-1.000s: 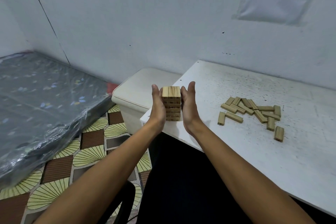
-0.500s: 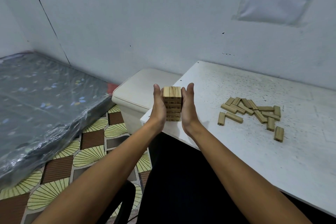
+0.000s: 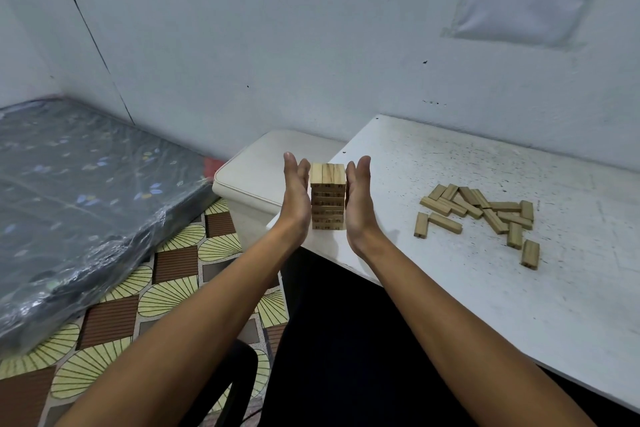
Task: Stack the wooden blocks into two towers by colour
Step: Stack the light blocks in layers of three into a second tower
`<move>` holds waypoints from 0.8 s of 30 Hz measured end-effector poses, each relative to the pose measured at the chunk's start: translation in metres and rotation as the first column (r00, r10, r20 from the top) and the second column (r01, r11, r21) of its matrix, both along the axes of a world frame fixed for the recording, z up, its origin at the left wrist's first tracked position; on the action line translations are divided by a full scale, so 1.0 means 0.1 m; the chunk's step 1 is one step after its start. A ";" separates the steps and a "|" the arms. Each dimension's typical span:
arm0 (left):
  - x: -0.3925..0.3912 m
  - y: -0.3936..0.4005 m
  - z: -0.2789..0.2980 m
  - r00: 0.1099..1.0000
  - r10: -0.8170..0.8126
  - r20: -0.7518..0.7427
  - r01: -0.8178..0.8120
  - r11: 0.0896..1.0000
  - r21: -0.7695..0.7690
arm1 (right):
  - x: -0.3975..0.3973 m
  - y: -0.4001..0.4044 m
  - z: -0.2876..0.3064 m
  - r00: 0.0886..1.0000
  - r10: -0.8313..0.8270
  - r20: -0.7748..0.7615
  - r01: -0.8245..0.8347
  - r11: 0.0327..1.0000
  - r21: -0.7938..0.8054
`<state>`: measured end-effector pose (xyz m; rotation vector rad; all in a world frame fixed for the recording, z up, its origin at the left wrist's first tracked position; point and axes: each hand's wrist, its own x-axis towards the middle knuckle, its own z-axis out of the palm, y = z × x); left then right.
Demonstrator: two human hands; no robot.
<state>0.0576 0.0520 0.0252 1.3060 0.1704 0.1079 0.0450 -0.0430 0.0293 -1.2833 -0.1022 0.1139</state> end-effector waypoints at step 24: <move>0.04 0.01 -0.10 0.999 0.035 -0.022 -0.037 0.997 -0.070 | 0.01 0.00 -0.04 0.997 -0.071 -0.014 0.070 0.995 -0.068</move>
